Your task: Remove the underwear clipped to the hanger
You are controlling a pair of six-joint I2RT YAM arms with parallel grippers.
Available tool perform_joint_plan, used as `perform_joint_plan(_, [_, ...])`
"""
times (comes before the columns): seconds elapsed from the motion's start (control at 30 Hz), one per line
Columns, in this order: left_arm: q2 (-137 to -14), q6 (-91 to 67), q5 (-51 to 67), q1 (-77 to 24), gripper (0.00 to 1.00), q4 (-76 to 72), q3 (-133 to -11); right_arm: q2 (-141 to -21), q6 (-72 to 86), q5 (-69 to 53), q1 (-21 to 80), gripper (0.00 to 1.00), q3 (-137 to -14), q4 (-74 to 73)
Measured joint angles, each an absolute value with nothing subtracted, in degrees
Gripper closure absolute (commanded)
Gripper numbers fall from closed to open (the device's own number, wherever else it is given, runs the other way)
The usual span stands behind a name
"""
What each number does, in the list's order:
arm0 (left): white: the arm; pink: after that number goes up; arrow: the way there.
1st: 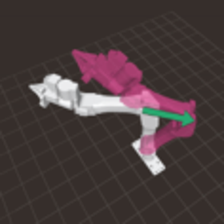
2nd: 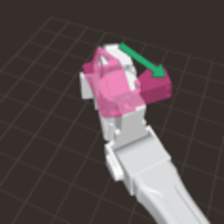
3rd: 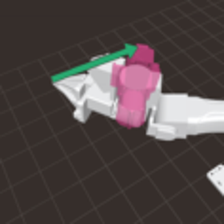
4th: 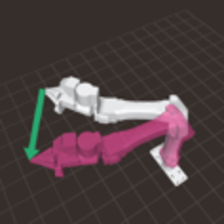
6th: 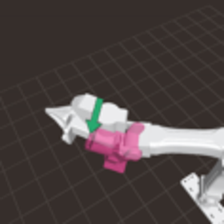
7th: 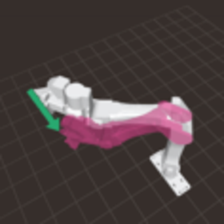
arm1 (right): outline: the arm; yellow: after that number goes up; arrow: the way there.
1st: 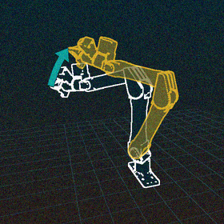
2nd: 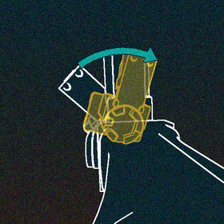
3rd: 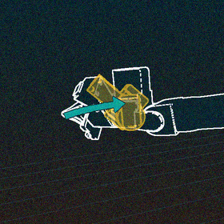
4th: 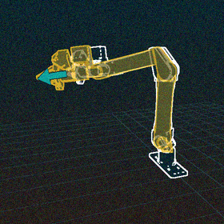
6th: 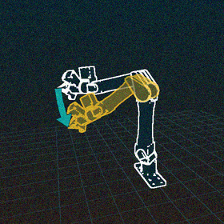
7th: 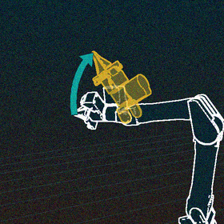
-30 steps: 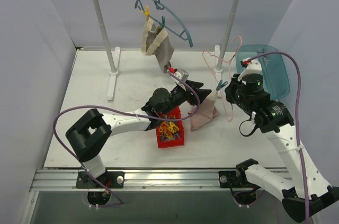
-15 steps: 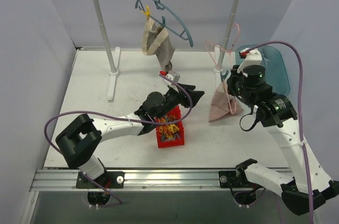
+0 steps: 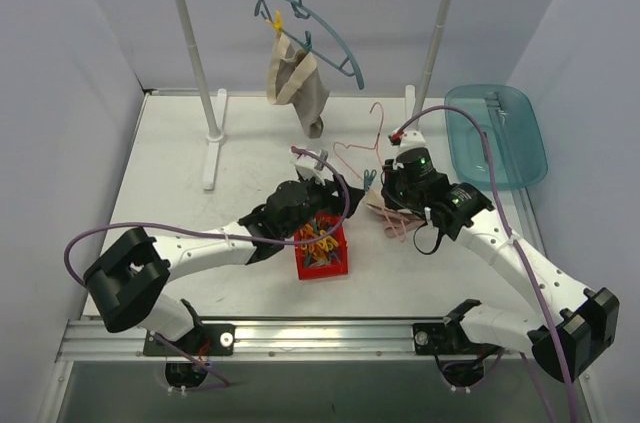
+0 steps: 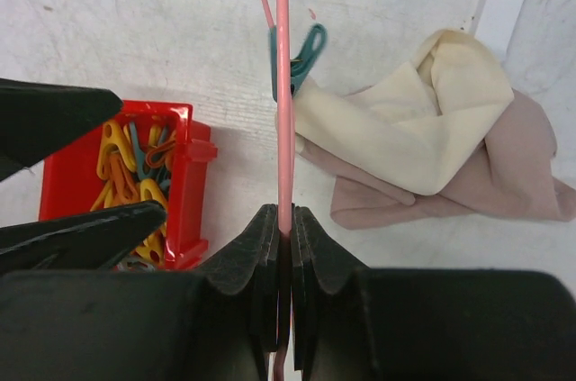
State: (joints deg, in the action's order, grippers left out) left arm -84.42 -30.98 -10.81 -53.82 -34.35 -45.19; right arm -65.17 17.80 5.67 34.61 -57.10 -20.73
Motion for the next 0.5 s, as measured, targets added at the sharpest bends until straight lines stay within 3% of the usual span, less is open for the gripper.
perform_joint_plan(0.27, [-86.48, -37.06, -11.35, -51.22, 0.03, -19.81, -54.24, -62.92, 18.61, 4.19, 34.87, 1.0, -55.77, -16.82])
perform_joint_plan(0.5, [-94.08, -37.69, -11.81, -50.57, 0.06, -11.22, -65.82, -60.69, 19.11, 3.25, 35.11, 1.0, -54.87, -16.03])
